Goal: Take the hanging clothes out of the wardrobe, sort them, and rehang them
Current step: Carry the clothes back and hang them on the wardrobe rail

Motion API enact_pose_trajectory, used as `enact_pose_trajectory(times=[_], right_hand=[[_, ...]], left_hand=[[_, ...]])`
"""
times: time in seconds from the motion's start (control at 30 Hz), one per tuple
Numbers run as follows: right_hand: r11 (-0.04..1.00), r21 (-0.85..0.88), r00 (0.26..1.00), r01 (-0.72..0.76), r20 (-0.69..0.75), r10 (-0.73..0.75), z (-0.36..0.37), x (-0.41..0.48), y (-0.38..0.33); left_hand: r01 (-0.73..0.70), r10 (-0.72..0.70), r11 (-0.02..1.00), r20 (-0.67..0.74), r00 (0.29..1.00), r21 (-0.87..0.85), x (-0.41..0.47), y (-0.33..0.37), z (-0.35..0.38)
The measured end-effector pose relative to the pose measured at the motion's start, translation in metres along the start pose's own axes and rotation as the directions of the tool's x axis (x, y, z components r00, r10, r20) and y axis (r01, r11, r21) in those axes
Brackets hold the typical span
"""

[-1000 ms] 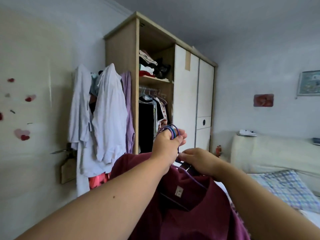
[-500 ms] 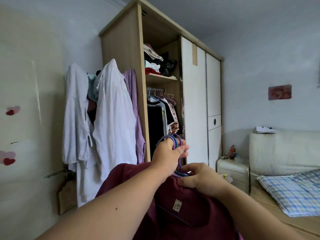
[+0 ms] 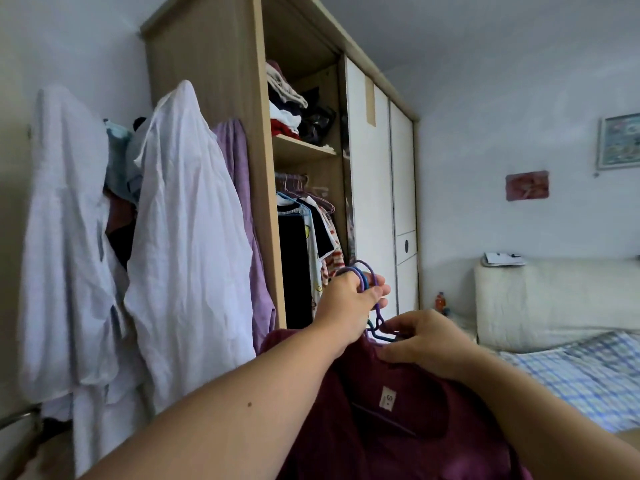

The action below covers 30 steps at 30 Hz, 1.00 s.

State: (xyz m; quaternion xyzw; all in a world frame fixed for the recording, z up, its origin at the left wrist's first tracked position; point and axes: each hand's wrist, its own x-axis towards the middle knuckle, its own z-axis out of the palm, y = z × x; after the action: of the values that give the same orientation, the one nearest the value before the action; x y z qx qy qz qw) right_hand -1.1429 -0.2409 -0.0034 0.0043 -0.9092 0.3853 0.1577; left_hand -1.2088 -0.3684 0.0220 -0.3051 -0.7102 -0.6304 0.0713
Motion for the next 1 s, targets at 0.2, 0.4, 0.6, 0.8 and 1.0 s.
enact_pose_trajectory(times=[0.2,0.4,0.6,0.8,1.0], right_hand=[[0.993,-0.05,0.99,-0.11,-0.099,0.104,0.048,0.078,0.021],[0.985,-0.044,0.963,-0.168,-0.22,0.155,0.064,0.14,0.027],[0.982,-0.055,0.936,-0.178,-0.316,0.152,0.066,0.203,0.041],[0.992,-0.04,0.949,-0.123,-0.296,0.105,0.06,0.29,0.075],[0.997,-0.067,0.978,0.034,-0.202,-0.047,0.019,0.423,0.118]], left_hand=[[-0.036,0.033,0.991,0.026,0.999,0.126,0.075,-0.078,-0.033],[-0.079,0.072,0.994,0.1,0.992,0.07,0.145,-0.113,-0.041],[-0.121,0.116,0.991,0.093,0.989,0.049,0.218,-0.141,-0.037],[-0.115,0.112,0.99,0.044,0.993,0.086,0.3,-0.178,-0.025],[-0.116,0.129,0.986,-0.109,0.986,0.12,0.42,-0.202,-0.003]])
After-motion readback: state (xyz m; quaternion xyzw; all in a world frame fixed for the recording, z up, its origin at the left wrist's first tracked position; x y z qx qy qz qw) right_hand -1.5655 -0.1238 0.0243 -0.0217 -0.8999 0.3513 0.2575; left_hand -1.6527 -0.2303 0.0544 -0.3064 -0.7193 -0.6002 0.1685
